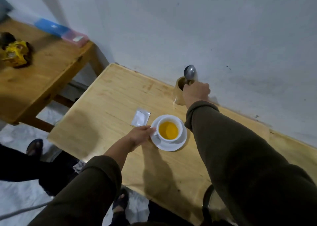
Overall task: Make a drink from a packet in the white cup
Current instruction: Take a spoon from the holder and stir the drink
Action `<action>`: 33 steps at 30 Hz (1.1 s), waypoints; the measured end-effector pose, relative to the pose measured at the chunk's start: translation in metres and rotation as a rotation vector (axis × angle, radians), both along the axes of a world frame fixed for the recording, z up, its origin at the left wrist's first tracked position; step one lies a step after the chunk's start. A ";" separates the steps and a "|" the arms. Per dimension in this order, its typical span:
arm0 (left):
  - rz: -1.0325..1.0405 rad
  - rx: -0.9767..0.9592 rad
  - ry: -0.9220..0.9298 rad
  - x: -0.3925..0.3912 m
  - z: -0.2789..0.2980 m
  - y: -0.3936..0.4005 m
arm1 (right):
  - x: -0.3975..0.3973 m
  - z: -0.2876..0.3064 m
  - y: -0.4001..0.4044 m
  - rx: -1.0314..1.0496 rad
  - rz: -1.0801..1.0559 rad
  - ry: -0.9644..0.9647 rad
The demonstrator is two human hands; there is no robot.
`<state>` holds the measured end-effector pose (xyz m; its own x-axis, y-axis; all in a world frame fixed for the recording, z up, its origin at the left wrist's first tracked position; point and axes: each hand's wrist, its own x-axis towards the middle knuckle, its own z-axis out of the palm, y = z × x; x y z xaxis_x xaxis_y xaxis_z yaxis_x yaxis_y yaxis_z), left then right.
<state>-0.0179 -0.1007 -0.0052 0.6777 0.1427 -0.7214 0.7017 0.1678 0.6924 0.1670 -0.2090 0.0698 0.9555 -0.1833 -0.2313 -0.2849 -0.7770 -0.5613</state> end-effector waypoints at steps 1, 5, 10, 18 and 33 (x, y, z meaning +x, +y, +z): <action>-0.005 -0.001 0.002 0.000 0.000 0.000 | 0.003 -0.002 0.002 0.000 -0.009 0.004; 0.008 0.000 0.019 0.000 0.001 -0.002 | 0.011 -0.008 0.008 -0.061 0.006 -0.010; 0.023 0.020 0.020 0.000 0.007 -0.004 | 0.011 -0.011 0.008 -0.078 0.042 0.001; 0.010 0.060 0.009 0.001 0.002 -0.002 | 0.016 -0.012 0.011 -0.167 0.129 -0.002; -0.121 0.086 -0.010 0.002 -0.012 0.014 | 0.021 -0.022 0.029 -0.317 0.139 -0.055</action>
<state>-0.0156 -0.0870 -0.0172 0.7010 0.1210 -0.7028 0.7059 0.0223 0.7080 0.1883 -0.1802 0.0474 0.9858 -0.1052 -0.1308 -0.1403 -0.9443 -0.2978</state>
